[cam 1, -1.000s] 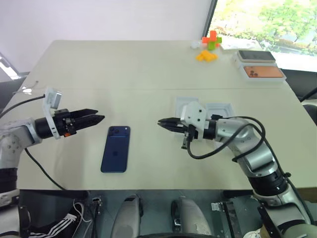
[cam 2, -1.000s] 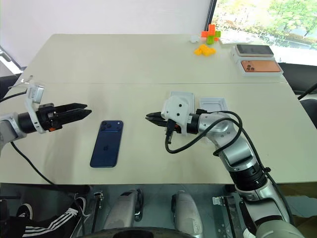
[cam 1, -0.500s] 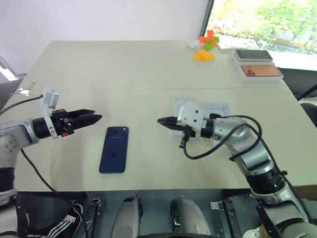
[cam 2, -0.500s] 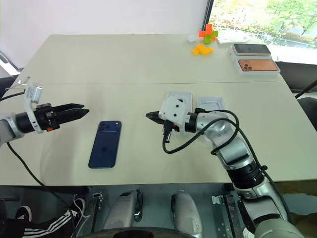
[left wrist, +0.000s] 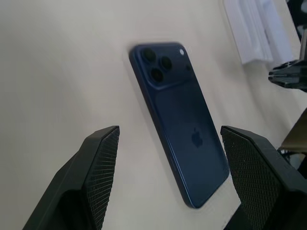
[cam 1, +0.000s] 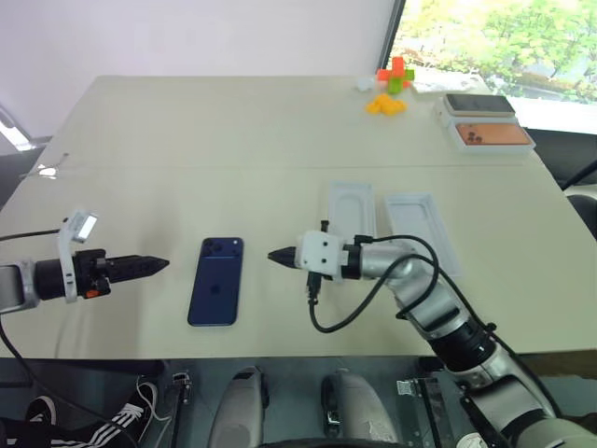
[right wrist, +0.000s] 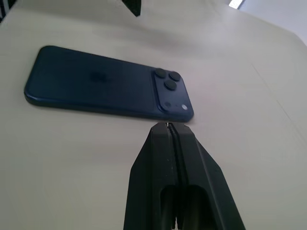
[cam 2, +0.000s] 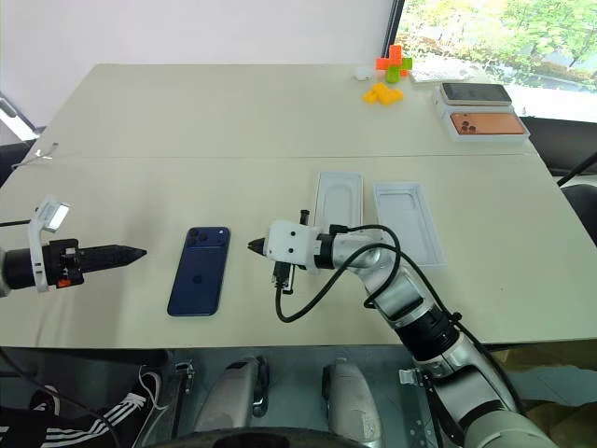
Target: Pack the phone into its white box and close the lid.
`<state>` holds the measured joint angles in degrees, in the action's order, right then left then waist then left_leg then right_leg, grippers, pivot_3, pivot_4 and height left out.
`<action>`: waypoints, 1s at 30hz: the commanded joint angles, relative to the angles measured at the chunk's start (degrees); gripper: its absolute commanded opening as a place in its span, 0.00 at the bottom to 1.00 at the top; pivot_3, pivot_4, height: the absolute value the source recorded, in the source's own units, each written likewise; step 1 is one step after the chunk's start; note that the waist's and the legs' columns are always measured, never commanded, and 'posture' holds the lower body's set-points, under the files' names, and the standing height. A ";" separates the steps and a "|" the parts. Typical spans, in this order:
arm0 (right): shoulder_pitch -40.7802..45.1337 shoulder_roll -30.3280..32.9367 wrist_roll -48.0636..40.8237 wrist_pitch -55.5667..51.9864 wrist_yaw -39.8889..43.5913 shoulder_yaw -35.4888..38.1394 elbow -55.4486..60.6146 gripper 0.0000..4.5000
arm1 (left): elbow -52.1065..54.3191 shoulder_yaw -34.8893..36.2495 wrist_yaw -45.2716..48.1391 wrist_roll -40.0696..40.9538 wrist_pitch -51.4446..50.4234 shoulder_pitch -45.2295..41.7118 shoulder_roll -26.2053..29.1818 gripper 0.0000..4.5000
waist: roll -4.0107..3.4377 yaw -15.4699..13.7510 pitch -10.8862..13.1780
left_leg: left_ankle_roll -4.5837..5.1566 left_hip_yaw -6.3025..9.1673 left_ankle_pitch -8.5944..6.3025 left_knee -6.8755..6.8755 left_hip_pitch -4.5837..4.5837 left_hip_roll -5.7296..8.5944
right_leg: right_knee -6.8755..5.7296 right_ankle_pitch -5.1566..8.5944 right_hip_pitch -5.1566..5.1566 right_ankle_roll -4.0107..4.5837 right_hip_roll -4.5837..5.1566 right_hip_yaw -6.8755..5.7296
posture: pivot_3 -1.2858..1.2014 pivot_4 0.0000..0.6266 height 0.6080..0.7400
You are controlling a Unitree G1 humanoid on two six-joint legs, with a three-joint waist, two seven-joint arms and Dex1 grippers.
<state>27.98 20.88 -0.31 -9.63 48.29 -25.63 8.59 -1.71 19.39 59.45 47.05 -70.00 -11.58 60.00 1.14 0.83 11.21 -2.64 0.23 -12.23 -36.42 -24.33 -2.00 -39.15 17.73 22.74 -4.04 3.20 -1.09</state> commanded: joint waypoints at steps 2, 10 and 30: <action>-0.25 -0.21 -0.27 1.04 0.01 1.03 -0.78 0.00 | 4.73 1.56 -2.87 0.78 -0.78 1.45 -1.18 0.99 | 0.00 -0.02 0.00 | 0.00 -0.02 0.00 0.01 0.01 0.01 | 0.00 0.00 -0.01 0.00 0.02 0.02 | 0.52 0.24 1.00; 1.06 1.44 8.33 10.89 -0.78 -2.95 -8.16 0.00 | 2.37 2.58 -4.37 2.41 -4.86 2.37 -1.91 0.99 | 0.01 0.15 0.00 | 0.00 -0.09 0.00 0.08 0.09 0.06 | -0.01 -0.01 0.02 0.02 -0.02 0.12 | 0.52 0.24 1.00; 5.81 -3.41 18.31 24.42 -1.85 -8.81 -18.72 0.00 | 6.87 4.06 -16.13 4.23 -12.12 1.85 -11.50 0.99 | 0.04 -0.03 -0.02 | -0.04 -0.13 0.03 0.17 0.69 0.07 | -0.01 -0.02 -0.49 0.03 0.06 0.23 | 0.52 0.24 1.00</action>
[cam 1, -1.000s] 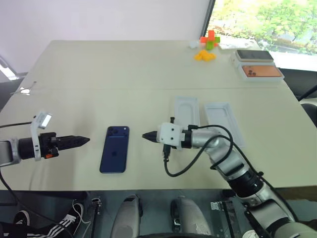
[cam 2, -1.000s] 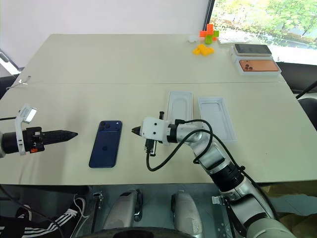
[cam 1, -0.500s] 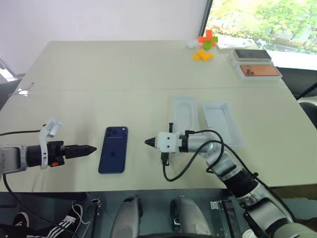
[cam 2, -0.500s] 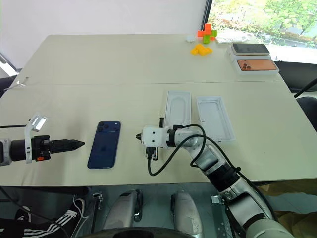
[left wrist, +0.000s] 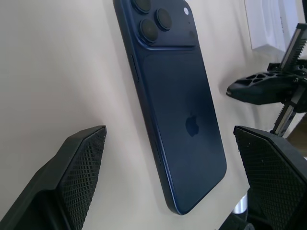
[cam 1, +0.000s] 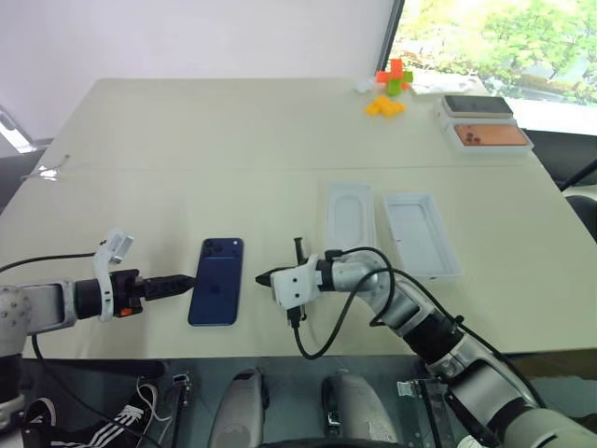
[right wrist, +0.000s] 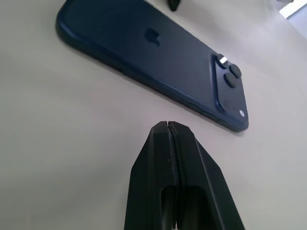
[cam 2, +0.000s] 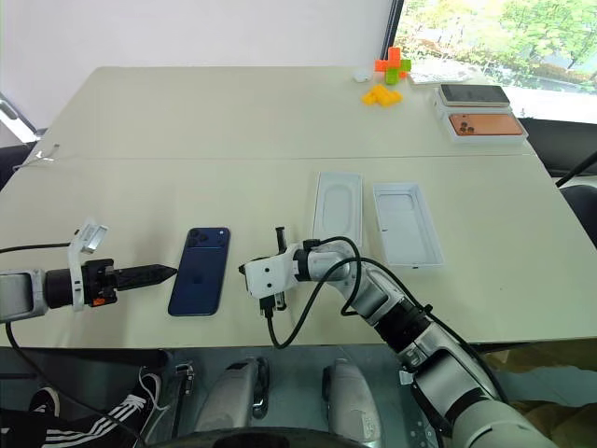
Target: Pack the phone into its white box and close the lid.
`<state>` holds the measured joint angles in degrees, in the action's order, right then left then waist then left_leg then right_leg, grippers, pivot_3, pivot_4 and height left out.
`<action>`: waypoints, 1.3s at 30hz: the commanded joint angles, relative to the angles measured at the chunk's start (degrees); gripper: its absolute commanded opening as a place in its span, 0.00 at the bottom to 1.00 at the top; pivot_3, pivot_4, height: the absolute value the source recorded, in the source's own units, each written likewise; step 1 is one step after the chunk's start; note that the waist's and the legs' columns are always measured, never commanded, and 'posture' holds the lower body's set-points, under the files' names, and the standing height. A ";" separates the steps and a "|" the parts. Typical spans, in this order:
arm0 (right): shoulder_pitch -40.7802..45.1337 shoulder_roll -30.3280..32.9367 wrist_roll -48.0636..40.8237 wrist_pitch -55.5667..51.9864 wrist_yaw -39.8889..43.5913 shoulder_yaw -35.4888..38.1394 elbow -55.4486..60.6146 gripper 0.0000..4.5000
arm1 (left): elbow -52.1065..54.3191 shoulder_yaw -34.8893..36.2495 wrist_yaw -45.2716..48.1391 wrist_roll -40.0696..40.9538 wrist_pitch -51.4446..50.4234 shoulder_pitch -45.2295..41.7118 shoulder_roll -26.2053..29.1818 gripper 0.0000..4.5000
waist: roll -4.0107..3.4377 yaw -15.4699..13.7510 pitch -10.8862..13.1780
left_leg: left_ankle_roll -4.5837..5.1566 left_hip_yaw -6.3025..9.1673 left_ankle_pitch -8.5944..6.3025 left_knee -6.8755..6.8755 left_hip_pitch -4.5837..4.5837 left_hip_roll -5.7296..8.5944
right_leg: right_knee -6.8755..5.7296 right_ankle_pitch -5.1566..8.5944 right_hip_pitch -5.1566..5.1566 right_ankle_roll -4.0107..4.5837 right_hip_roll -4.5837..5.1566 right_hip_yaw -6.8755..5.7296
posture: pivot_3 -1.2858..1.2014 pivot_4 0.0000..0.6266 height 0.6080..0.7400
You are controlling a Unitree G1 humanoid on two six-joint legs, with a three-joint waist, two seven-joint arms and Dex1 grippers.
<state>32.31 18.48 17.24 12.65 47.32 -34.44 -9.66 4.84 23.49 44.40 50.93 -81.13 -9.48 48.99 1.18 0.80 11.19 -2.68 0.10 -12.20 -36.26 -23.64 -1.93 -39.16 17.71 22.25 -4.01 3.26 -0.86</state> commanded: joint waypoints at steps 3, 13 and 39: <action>2.19 -1.54 1.83 3.30 -0.92 -0.53 -1.81 0.00 | 0.44 -0.47 -1.73 0.84 -1.84 -1.06 -1.07 0.99 | 0.00 0.03 0.00 | -0.01 -0.01 0.01 0.03 0.13 0.00 | 0.00 0.00 -0.07 0.03 0.01 0.05 | 0.52 0.24 1.00; 5.22 -2.79 6.72 3.50 -1.13 -1.62 -3.87 0.00 | -0.02 -0.60 -4.84 0.89 -3.67 -2.61 -4.25 0.99 | 0.00 -0.01 -0.01 | -0.05 -0.02 0.06 0.04 0.15 0.01 | 0.00 -0.02 -0.08 0.05 0.06 0.09 | 0.52 0.24 1.00; 9.43 -8.68 11.35 4.29 -4.43 -3.41 -11.54 0.00 | 0.45 -1.29 -9.01 1.63 -8.37 -5.95 -9.10 0.99 | -0.01 0.27 -0.04 | -0.06 0.02 0.08 0.13 0.40 0.05 | 0.00 -0.01 -0.23 0.36 0.14 0.09 | 0.52 0.24 1.00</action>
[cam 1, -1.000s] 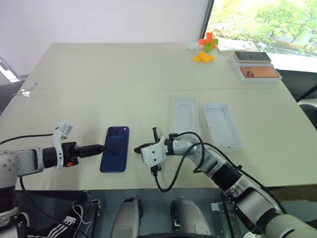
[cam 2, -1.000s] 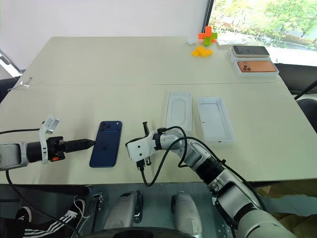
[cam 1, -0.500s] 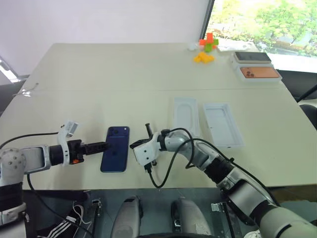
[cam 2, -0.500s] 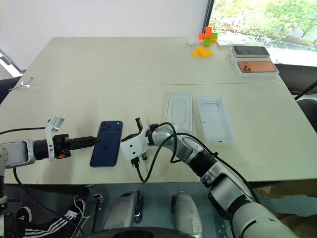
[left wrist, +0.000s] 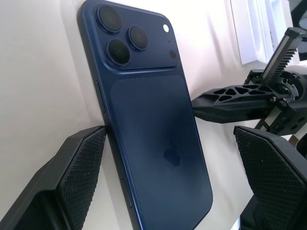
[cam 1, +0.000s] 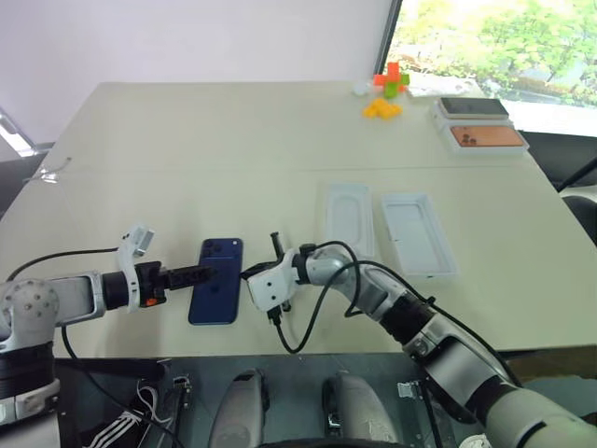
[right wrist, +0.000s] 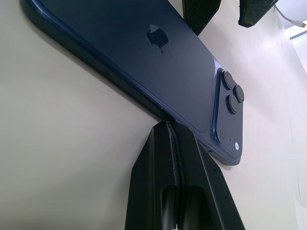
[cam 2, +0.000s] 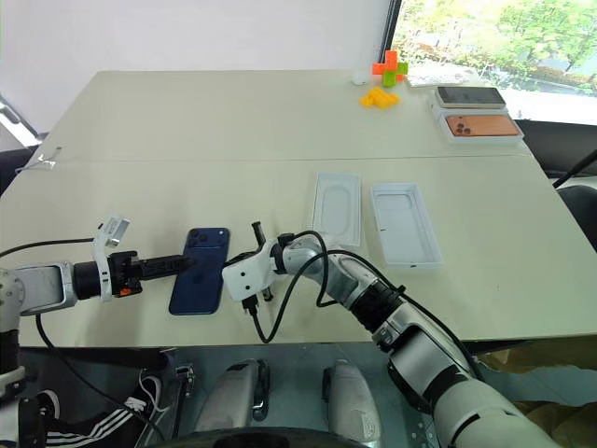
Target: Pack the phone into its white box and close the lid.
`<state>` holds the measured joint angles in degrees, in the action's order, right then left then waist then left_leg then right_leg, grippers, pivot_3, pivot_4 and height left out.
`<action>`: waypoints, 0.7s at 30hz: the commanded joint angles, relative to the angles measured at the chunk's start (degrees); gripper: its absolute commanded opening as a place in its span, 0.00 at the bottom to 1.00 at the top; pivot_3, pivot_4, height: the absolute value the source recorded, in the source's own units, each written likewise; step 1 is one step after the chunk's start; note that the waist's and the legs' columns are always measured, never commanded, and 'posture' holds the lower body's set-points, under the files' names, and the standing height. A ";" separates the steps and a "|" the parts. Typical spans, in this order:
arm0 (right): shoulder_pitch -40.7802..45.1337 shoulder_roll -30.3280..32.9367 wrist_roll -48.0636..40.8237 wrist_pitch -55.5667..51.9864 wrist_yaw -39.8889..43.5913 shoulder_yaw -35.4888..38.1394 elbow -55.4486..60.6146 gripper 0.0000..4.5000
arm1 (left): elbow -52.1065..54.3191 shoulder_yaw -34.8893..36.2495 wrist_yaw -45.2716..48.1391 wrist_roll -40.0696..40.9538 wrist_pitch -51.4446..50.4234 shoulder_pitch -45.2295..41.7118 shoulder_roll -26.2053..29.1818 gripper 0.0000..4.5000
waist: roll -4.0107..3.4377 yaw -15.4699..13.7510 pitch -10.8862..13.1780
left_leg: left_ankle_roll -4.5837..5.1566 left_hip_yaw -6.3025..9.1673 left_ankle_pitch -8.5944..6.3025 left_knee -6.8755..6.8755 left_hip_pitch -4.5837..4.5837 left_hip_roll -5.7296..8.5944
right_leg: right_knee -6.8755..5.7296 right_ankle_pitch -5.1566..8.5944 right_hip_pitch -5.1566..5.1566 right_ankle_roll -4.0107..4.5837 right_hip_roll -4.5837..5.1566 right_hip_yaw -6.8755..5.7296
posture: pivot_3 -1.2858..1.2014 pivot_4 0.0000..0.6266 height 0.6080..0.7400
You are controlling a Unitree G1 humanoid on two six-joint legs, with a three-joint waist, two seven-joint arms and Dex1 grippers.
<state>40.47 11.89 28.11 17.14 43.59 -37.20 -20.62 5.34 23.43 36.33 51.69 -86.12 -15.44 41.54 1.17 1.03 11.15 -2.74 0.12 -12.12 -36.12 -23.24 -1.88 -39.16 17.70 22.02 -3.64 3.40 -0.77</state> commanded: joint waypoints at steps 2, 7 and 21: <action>1.18 -2.16 0.43 -0.18 -0.76 -0.55 -0.73 0.00 | -0.15 0.36 -3.01 0.41 -5.22 -0.80 -2.97 0.99 | 0.00 0.08 0.00 | -0.01 0.01 0.01 0.01 0.01 0.00 | 0.00 -0.02 0.00 0.04 -0.01 0.00 | 0.52 0.24 1.00; 0.64 -1.94 0.40 0.24 -0.99 -0.47 -1.32 0.00 | 1.88 2.47 -11.01 0.47 -6.38 -0.20 -5.40 0.99 | -0.01 0.04 0.01 | -0.02 0.02 0.01 0.08 0.55 0.00 | 0.06 0.00 -0.51 0.06 0.01 0.02 | 0.52 0.24 1.00; 1.22 -3.94 0.55 1.47 -2.22 -0.99 -3.49 0.00 | -0.77 5.45 -27.89 15.58 -6.38 -2.99 -5.19 0.99 | 0.01 0.20 0.01 | -0.04 0.04 0.00 0.29 0.86 0.00 | 0.19 0.03 -0.64 0.12 0.05 0.06 | 0.52 0.24 1.00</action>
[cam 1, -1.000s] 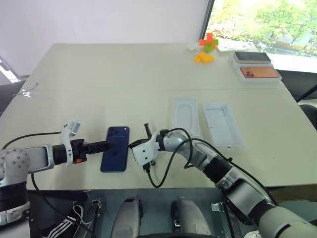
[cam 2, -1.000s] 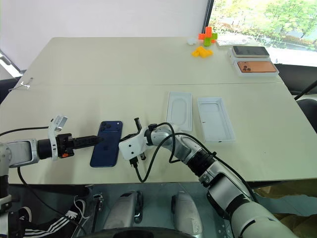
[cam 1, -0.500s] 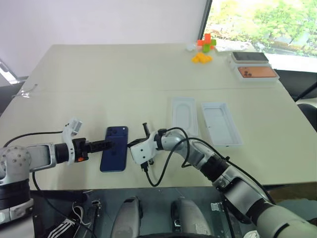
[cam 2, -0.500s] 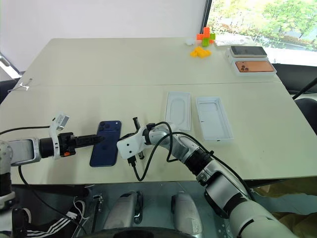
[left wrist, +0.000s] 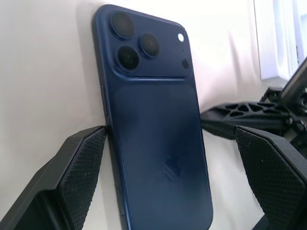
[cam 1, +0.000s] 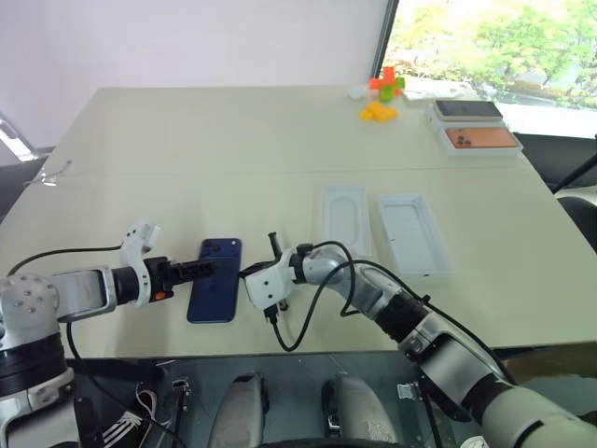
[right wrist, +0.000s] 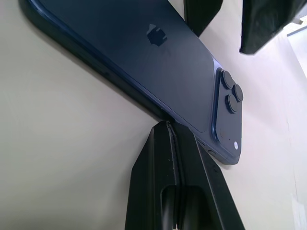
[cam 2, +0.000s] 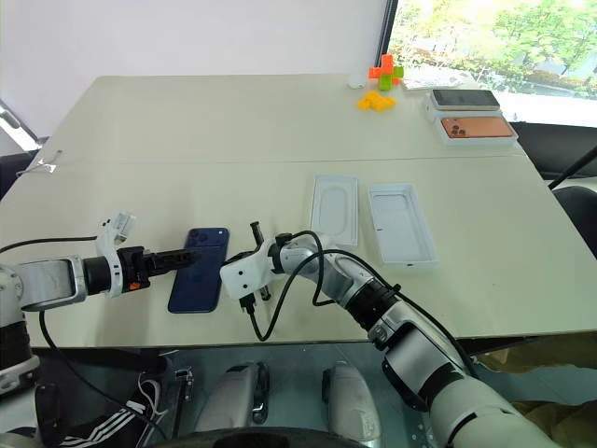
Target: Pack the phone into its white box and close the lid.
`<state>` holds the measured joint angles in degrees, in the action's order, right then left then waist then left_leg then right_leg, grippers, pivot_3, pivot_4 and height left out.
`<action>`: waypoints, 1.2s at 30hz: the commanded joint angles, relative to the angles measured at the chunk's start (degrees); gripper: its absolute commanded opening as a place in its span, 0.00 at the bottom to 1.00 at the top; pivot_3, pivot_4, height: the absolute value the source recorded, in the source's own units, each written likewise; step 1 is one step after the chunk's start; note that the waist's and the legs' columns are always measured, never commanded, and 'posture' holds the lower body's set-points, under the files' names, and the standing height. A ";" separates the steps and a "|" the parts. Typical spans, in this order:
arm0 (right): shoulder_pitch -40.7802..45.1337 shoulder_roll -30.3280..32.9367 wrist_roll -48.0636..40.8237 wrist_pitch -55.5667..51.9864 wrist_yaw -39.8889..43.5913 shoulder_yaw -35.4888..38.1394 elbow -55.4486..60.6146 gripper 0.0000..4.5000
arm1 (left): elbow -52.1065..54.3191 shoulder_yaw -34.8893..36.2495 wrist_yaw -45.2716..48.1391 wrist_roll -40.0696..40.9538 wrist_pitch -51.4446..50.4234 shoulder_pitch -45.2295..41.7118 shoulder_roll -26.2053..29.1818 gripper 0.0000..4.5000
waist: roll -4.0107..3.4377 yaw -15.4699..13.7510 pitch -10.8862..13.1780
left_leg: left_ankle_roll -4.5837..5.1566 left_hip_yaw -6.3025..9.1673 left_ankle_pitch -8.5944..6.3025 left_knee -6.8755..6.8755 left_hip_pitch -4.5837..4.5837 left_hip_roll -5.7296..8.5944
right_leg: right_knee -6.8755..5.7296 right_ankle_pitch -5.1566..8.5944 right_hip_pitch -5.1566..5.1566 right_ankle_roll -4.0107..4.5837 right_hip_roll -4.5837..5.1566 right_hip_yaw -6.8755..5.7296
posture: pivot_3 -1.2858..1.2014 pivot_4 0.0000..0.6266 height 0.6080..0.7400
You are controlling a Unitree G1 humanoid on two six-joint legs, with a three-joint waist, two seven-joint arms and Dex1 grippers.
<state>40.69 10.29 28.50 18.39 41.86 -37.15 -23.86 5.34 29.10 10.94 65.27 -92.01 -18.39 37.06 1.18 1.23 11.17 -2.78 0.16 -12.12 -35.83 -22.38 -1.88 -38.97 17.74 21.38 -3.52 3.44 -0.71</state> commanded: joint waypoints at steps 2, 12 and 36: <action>0.90 -2.95 0.20 0.01 -0.55 -1.16 -0.20 0.00 | -1.23 -0.05 -4.06 3.29 -0.49 -0.24 -1.08 0.99 | 0.00 0.01 0.00 | -0.01 0.00 0.00 0.06 0.00 0.00 | 0.00 0.00 0.02 0.00 0.00 0.00 | 0.52 0.24 1.00; 0.80 -3.68 0.07 -0.06 -1.23 -0.55 0.10 0.00 | -2.75 -0.33 -7.86 7.04 -0.49 -0.05 -1.74 0.99 | 0.01 -0.10 0.00 | -0.30 0.00 0.18 0.59 0.00 0.03 | 0.07 0.00 0.13 0.00 -0.02 -0.01 | 0.52 0.24 1.00; 1.38 -2.12 0.06 0.85 -1.97 0.38 -0.13 0.00 | -3.21 -1.58 -12.55 12.16 -0.49 0.76 -2.23 0.71 | 0.01 -0.46 0.01 | -0.32 0.01 0.17 0.90 -0.12 0.07 | 0.96 -0.01 -0.01 -0.01 0.01 -0.03 | 0.52 0.24 1.00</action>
<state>41.62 8.83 29.23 19.12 39.81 -37.16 -25.53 2.28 30.09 -2.12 76.58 -91.56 -18.28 35.62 1.19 0.77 11.17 -3.10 0.17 -11.95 -34.93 -22.52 -1.81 -38.00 17.73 21.37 -3.53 3.46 -0.73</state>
